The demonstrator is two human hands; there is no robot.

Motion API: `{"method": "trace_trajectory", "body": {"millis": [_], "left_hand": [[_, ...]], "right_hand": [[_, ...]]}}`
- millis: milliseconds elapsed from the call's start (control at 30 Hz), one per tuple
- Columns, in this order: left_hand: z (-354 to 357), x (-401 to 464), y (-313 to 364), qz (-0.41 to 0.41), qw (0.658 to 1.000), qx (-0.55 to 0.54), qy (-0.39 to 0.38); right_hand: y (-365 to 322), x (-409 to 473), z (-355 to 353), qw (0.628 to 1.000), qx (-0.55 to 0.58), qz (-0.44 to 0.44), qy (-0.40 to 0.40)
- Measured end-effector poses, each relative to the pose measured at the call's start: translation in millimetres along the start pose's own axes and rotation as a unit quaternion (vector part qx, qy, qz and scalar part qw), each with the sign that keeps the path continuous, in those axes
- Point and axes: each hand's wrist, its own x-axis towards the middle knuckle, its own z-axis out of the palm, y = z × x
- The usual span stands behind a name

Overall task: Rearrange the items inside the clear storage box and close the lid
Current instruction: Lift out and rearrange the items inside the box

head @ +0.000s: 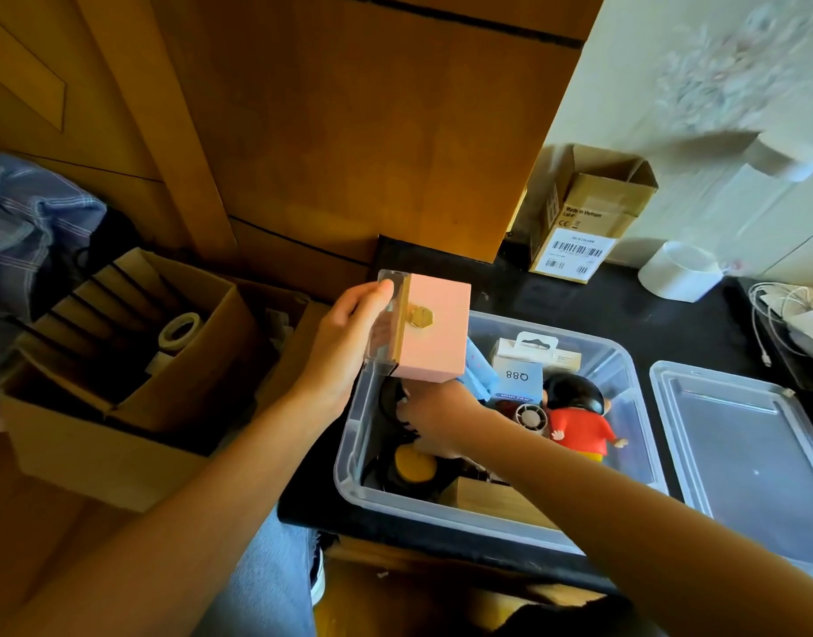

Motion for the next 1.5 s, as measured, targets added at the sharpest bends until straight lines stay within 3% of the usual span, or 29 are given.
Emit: {"method": "trace_trajectory", "body": {"millis": [67,133,300,367,433,567,667,800,867,933,1067,1300,1500], "left_hand": [[-1,0,0,-0.003,1.000,-0.002,-0.005],[-1,2,-1,-0.008,1.000,-0.003,-0.004],[-7,4,2,-0.056,0.998,-0.035,-0.001],[-7,3,5,-0.057,0.997,-0.054,-0.004],[-5,2,5,-0.063,0.997,-0.050,0.009],[-8,-1,6,-0.065,0.997,-0.017,-0.022],[-8,-1,5,-0.053,0.998,-0.018,-0.025],[-6,-2,4,-0.042,0.999,-0.022,-0.025],[-7,-1,5,-0.042,0.998,-0.020,-0.030],[-8,-1,5,-0.039,0.998,-0.015,-0.040],[-7,1,4,-0.027,0.999,-0.007,-0.043],[-8,1,2,-0.025,0.999,-0.005,-0.044],[-8,0,3,-0.024,0.999,-0.004,-0.042]], "right_hand": [[3,1,-3,1.000,0.010,-0.006,0.001],[8,-1,-4,0.994,0.104,0.025,0.029],[21,-7,-2,0.934,0.289,0.127,0.168],[26,-6,0,0.907,0.322,0.159,0.222],[27,-5,2,0.903,0.299,0.188,0.246],[25,-6,5,0.960,0.189,0.147,0.146],[22,-11,4,0.994,0.081,0.032,0.070],[16,-17,2,0.989,0.109,-0.032,0.096],[12,-13,1,0.989,0.110,-0.081,0.059],[8,-8,0,0.993,0.038,-0.108,0.016],[0,-2,5,0.989,-0.075,-0.127,0.029],[-3,1,10,0.996,0.038,-0.063,0.055],[0,2,10,0.997,0.031,-0.060,0.047]]}}
